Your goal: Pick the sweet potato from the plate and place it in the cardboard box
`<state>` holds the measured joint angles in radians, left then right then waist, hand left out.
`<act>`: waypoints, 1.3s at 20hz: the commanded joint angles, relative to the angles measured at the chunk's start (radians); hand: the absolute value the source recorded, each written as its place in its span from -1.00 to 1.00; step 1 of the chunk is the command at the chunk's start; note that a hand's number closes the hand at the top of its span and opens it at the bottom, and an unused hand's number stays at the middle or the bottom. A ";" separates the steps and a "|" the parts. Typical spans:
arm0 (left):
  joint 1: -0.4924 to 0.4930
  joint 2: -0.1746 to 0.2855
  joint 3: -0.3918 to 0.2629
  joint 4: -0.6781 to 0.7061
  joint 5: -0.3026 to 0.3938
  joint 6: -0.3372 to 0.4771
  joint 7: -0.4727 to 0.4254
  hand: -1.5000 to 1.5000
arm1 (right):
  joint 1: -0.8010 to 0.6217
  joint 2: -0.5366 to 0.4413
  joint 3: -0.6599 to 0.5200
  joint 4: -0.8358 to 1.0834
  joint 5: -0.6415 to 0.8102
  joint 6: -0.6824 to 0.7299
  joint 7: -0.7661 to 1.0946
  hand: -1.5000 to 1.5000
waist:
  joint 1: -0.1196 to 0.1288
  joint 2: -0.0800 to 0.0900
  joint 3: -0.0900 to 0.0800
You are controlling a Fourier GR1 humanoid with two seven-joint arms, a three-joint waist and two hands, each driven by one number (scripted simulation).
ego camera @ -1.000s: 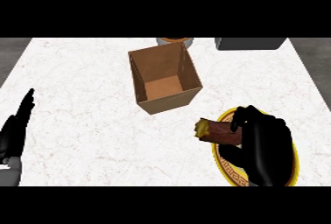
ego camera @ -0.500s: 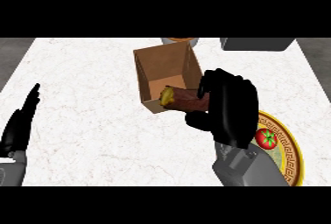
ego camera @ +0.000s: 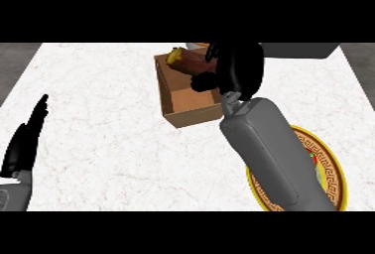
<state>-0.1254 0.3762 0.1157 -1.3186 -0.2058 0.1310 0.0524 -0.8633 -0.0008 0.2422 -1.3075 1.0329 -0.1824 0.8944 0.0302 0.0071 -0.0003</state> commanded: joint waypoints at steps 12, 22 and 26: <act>-0.011 0.005 -0.003 -0.050 -0.011 -0.031 0.022 0.00 | -0.309 0.001 -0.130 0.808 -0.150 -0.410 -0.168 1.00 | 0.044 0.011 0.000; -0.059 0.008 0.011 0.016 -0.008 -0.045 -0.007 0.00 | -0.355 0.001 -0.271 0.965 -0.364 -0.504 -0.391 -1.00 | 0.055 0.026 0.001; -0.057 -0.025 -0.004 0.028 -0.030 -0.012 -0.026 0.00 | -0.318 0.001 -0.238 0.946 -0.397 -0.639 -0.521 -1.00 | 0.054 0.021 0.000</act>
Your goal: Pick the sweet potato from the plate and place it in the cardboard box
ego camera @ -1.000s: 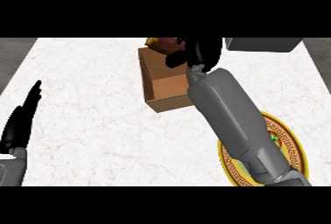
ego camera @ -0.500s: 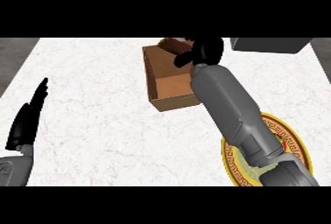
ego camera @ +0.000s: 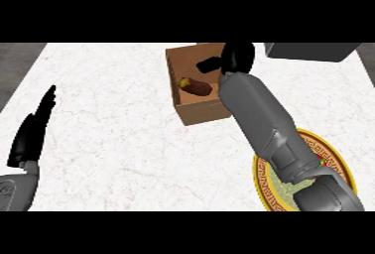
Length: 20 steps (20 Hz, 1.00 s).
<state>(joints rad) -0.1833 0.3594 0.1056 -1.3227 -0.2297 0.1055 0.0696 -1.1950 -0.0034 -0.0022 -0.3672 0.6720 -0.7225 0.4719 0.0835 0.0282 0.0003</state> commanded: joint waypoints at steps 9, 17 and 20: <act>0.058 0.010 0.035 -0.010 -0.003 0.010 -0.007 0.00 | 0.039 -0.015 -0.134 -0.124 -0.163 -0.226 -0.284 -1.00 | -0.053 -0.019 0.001; 0.092 -0.007 0.054 -0.018 -0.003 0.013 0.005 0.00 | 0.326 0.003 -0.052 -0.480 -0.192 -0.157 -0.270 -1.00 | -0.108 -0.040 0.000; 0.126 0.013 0.078 -0.012 0.006 0.003 -0.025 0.00 | 0.439 -0.072 -0.033 -0.641 -0.188 -0.071 -0.199 -1.00 | -0.128 -0.045 -0.001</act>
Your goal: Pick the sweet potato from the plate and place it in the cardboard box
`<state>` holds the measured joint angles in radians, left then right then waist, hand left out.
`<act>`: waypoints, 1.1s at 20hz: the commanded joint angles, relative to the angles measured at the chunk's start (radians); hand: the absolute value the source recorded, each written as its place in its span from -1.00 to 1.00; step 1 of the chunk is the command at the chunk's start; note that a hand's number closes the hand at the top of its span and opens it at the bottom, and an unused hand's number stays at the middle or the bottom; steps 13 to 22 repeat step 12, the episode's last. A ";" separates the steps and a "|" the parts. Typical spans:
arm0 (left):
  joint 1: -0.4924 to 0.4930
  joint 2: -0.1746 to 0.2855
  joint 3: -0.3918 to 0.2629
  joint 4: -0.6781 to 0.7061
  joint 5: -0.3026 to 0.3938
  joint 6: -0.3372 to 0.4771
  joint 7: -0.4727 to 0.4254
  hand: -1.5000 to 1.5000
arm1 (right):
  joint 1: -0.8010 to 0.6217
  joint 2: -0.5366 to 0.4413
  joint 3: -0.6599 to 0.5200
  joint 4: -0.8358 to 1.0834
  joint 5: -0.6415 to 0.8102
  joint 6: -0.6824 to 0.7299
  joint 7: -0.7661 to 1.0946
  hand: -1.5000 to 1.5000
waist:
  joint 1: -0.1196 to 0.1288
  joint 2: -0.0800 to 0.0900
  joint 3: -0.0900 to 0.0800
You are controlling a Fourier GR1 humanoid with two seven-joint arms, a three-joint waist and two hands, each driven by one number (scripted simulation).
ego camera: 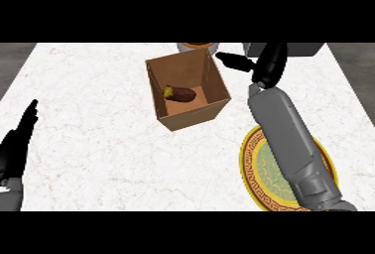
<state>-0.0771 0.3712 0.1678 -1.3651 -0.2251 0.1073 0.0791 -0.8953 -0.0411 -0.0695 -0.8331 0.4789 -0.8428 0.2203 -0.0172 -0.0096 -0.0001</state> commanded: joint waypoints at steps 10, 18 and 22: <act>0.019 0.004 0.028 -0.021 0.008 -0.011 0.011 0.00 | 0.646 -0.242 0.087 -0.803 -0.050 0.319 0.180 -1.00 | -0.022 -0.003 -0.001; 0.035 0.000 0.044 0.023 0.013 -0.006 -0.055 0.00 | 0.759 -0.265 0.094 -0.924 -0.061 0.359 0.224 -1.00 | -0.024 -0.002 -0.001; 0.035 0.000 0.044 0.023 0.013 -0.006 -0.055 0.00 | 0.759 -0.265 0.094 -0.924 -0.061 0.359 0.224 -1.00 | -0.024 -0.002 -0.001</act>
